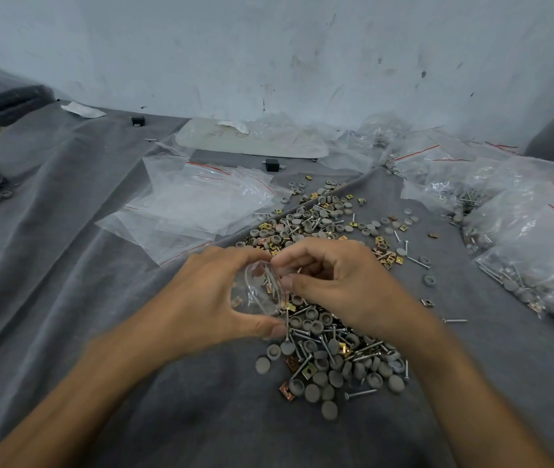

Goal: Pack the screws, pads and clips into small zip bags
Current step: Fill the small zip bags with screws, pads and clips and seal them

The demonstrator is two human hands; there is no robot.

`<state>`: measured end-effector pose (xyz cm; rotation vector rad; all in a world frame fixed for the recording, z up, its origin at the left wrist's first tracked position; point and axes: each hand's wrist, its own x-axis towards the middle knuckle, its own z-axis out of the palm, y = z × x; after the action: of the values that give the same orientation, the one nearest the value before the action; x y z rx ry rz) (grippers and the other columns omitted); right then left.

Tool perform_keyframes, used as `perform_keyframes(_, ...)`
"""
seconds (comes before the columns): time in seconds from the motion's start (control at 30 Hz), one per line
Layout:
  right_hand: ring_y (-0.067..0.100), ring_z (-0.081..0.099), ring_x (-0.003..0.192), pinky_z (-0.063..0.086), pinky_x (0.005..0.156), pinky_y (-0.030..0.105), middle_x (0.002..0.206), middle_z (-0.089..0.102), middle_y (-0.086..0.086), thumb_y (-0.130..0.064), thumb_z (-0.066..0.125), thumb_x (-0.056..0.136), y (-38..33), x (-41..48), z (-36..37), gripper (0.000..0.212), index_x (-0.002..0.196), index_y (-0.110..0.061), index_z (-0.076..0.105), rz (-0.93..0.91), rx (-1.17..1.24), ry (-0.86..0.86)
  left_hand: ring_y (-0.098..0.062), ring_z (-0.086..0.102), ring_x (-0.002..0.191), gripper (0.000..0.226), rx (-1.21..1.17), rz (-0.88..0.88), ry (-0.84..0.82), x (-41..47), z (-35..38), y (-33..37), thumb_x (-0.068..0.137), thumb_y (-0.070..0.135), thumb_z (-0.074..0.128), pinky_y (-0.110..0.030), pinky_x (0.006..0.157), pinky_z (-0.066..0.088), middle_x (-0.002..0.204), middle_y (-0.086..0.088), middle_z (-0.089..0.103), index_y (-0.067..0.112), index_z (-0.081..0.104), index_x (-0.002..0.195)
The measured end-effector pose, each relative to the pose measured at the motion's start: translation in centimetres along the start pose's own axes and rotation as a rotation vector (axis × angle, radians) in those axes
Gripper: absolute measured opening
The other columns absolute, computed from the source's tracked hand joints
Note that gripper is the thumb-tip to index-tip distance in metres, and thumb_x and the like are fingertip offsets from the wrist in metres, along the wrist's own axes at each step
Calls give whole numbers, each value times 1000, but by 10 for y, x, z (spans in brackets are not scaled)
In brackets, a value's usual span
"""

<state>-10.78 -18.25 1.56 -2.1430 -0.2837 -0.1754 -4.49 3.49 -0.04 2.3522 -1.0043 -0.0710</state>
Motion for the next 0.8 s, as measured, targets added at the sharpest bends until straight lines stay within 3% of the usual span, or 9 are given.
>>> perform_keyframes(0.27, 9, 72, 98, 57, 86, 23, 104, 76, -5, -1, 73, 90, -1, 1, -1, 33, 114, -23, 72, -24, 170, -16, 2, 42, 125, 95, 6, 15, -4, -1, -1, 3, 55, 92, 62, -28, 104, 38, 128, 35, 44, 51, 42, 139)
perform_keyframes(0.47, 18, 71, 88, 57, 73, 23, 99, 76, 0, -4, 70, 93, 9, 1, -16, 26, 110, -23, 74, 1, 222, 114, 2, 39, 129, 99, -17, -16, -16, -2, -3, 3, 52, 96, 58, -31, 109, 37, 132, 33, 44, 51, 42, 138)
perform_keyframes(0.6, 6, 68, 86, 55, 74, 22, 93, 73, -9, -19, 73, 93, 20, -1, -20, 17, 104, -32, 74, 48, 16, 140, 2, 39, 128, 94, -14, -16, -16, -2, -4, 6, 55, 89, 63, -30, 110, 36, 130, 34, 43, 50, 43, 138)
perform_keyframes(0.7, -3, 63, 86, 45, 72, 15, 88, 68, -18, -31, 74, 91, 28, 1, -14, 7, 96, -36, 73, 119, -303, 97, 2, 38, 128, 92, -11, -18, -18, -2, -4, 7, 57, 85, 66, -30, 110, 35, 128, 34, 42, 49, 43, 138)
perform_keyframes(0.8, -2, 53, 88, 38, 75, 22, 92, 59, -19, -39, 74, 90, 33, 3, -4, 7, 96, -35, 72, 131, -550, -12, 2, 38, 130, 92, -17, -22, -32, -3, -5, 8, 56, 86, 65, -33, 112, 36, 131, 34, 41, 51, 41, 138)
